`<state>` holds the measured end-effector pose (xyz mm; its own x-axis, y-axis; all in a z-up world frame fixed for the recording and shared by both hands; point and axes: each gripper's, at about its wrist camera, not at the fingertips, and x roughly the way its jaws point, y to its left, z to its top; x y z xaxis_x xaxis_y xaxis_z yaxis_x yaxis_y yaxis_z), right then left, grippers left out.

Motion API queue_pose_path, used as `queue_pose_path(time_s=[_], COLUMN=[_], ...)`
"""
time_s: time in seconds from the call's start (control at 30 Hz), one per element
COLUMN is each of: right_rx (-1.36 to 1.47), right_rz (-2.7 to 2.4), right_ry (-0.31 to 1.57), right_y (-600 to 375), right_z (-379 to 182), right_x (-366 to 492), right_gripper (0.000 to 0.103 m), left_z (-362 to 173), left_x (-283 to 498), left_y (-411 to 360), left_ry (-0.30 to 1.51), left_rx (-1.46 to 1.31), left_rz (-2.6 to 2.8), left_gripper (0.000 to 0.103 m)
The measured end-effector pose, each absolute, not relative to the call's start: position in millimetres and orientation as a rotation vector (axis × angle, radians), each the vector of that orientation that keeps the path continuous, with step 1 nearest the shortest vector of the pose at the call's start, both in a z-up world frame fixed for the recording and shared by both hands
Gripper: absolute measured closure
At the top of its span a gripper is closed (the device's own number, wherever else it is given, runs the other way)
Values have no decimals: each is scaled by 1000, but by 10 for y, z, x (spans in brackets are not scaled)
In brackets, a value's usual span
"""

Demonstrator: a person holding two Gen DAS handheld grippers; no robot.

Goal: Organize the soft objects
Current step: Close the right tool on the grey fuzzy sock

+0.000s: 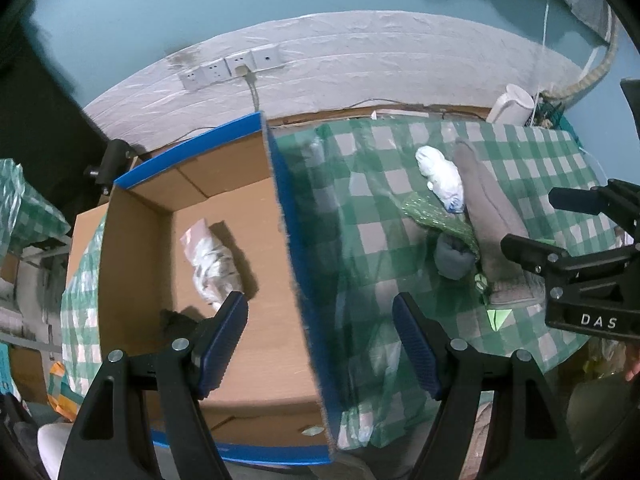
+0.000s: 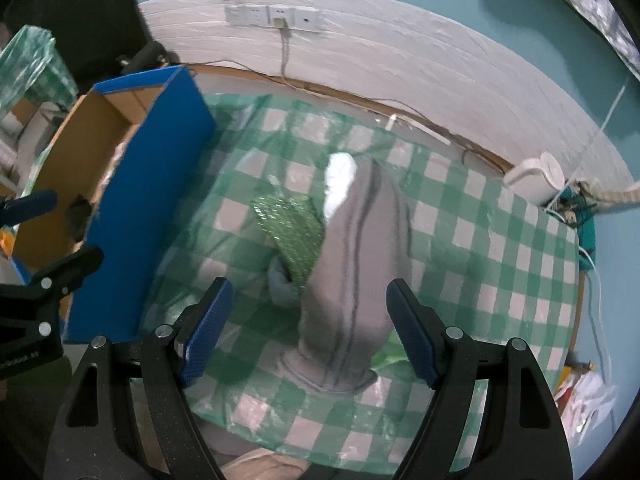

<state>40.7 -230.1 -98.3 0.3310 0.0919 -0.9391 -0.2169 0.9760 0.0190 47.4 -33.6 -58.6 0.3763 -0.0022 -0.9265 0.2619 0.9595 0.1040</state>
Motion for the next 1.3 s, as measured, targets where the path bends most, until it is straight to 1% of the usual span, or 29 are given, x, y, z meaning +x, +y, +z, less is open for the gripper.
queue_pose_path(time_s=[0.3,0.7,1.3], right_rx=[-39,16,71], right_rz=[143,104,83], right_ry=[1277,1315,1335], right_y=[-2611,-2793,-2723], right_z=[-1237,-1475,-1665], right_x=[501,655,992], right_gripper=[24,24,24], left_z=[-747,-1049,-1387], left_x=[536,763,1080], left_y=[-623,-857,-980], left_ry=[1211,1289,1365], left_rx=[285,259,237], left_rz=[-201,-201,-169], left_gripper=[27,27,27])
